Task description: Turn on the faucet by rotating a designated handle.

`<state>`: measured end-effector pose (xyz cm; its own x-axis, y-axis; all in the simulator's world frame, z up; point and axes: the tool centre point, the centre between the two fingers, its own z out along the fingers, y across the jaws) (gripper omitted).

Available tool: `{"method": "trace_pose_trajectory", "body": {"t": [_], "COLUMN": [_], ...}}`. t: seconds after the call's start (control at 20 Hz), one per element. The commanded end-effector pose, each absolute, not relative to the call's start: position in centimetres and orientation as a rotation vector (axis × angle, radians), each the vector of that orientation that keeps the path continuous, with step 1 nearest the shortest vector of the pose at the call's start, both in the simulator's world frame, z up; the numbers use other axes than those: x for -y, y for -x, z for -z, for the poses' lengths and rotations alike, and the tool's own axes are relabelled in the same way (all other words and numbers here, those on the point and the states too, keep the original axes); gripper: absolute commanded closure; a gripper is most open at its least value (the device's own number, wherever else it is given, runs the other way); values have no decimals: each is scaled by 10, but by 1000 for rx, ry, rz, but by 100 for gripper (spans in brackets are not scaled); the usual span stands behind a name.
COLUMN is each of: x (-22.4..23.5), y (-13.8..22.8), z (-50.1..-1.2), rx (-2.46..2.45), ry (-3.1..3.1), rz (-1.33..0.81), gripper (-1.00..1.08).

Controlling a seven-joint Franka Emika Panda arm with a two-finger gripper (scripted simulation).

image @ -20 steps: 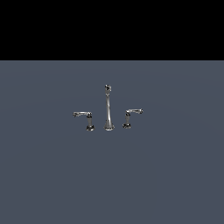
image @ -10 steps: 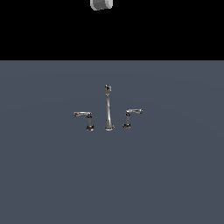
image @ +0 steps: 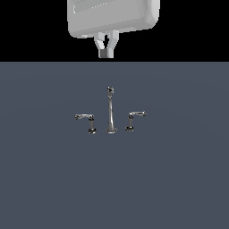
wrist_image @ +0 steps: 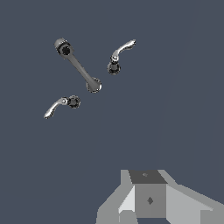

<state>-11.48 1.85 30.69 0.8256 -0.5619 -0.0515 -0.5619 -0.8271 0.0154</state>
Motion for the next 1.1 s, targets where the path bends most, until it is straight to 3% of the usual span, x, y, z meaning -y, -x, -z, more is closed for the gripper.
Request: {"method": "trace_pose_trajectory", "body": {"t": [0.0, 1.05], "x": [-17, 40], "y": [99, -23], "z": [-291, -159], "rx": [-1014, -1727], "ry": [2971, 2625], "rz": [-78, -29], "gripper": [108, 108]}}
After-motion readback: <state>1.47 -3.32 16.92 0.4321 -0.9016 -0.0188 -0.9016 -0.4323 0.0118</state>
